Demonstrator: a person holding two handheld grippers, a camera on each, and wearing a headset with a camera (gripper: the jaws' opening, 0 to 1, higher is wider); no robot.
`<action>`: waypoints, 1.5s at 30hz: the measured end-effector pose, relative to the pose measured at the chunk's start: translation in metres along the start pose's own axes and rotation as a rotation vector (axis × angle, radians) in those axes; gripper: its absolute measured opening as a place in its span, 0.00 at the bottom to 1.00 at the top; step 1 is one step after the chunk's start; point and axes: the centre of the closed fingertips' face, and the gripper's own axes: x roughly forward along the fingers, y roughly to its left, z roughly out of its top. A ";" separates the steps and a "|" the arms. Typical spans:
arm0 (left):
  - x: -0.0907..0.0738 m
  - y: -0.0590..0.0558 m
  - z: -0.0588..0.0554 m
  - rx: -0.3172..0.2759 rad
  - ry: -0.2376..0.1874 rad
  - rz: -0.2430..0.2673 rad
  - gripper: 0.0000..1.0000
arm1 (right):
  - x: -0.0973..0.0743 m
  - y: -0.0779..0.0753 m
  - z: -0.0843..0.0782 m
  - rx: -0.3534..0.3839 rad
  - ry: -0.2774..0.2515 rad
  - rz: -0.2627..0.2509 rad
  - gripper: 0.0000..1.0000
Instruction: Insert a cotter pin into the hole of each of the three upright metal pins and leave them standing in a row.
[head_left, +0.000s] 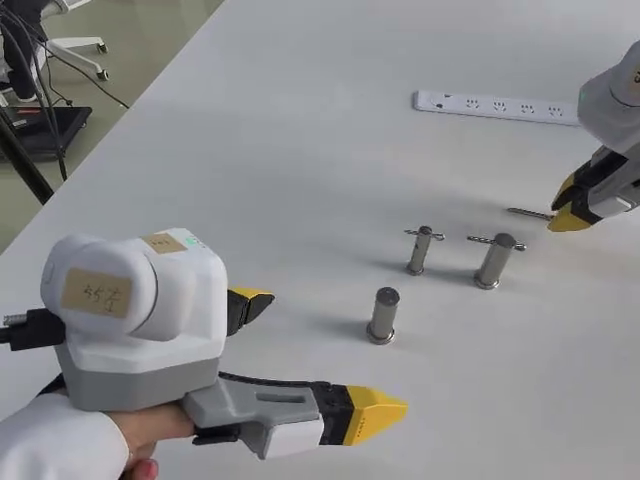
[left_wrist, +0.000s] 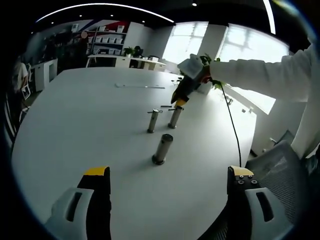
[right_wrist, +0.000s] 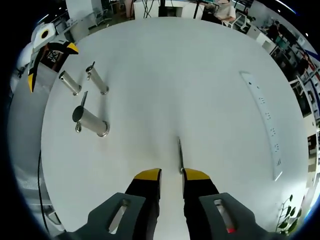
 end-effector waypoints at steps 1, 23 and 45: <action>0.000 0.000 -0.001 0.000 0.003 -0.001 0.97 | 0.001 -0.001 0.000 0.002 0.002 0.001 0.10; 0.002 -0.001 -0.008 -0.026 0.037 -0.016 0.94 | 0.012 -0.007 0.007 0.075 0.019 0.028 0.07; 0.009 -0.002 0.005 -0.049 0.012 -0.049 0.91 | 0.011 -0.008 0.010 0.015 0.026 0.011 0.00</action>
